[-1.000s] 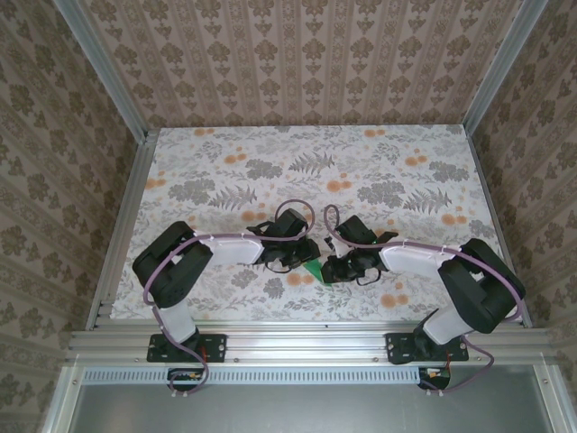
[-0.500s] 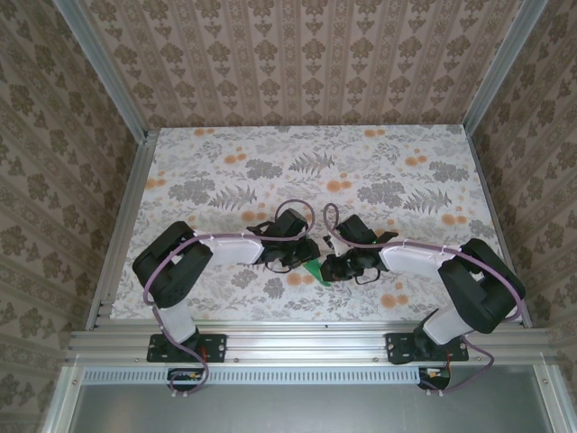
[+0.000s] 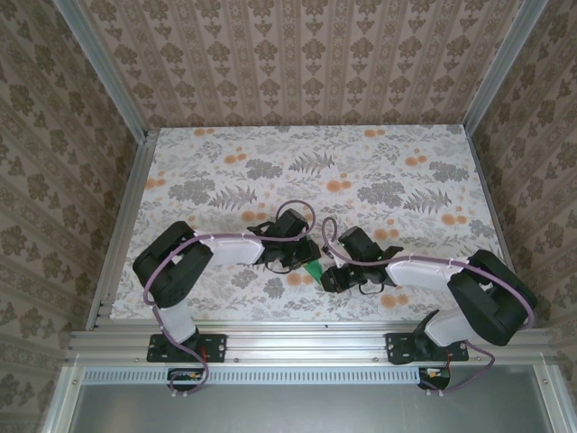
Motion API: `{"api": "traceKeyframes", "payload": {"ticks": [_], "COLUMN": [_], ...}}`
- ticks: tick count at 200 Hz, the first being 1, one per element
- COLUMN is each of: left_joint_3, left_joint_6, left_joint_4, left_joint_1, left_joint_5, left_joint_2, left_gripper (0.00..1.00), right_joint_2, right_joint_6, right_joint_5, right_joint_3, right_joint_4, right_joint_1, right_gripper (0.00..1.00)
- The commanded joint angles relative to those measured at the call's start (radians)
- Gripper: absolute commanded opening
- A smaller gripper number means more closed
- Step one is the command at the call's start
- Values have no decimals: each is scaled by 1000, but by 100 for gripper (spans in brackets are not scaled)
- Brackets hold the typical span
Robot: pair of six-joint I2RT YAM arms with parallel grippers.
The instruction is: Fold a paper plane with a square sheet of paper (pick it up from the middle)
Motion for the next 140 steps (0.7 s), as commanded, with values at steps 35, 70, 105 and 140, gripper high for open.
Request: {"api": "traceKeyframes", "payload": {"ticks": [35, 70, 105, 140], "left_joint_3": [15, 16, 17, 20], "left_joint_6": [21, 24, 31, 39], "left_joint_4": [-63, -67, -67, -63], "left_joint_1": [2, 3, 2, 2], "left_joint_5": [-16, -16, -13, -9], "left_joint_2": [30, 27, 26, 24], "left_gripper": [34, 34, 34, 34], "right_joint_2": [-74, -67, -171, -199], "right_joint_6": [-45, -46, 71, 318], "right_joint_5": [48, 78, 116, 52], "right_joint_3": [-42, -37, -28, -10], "right_joint_4": [59, 46, -6, -12], "right_joint_1": [22, 34, 19, -53], "right_gripper": [5, 25, 42, 29]}}
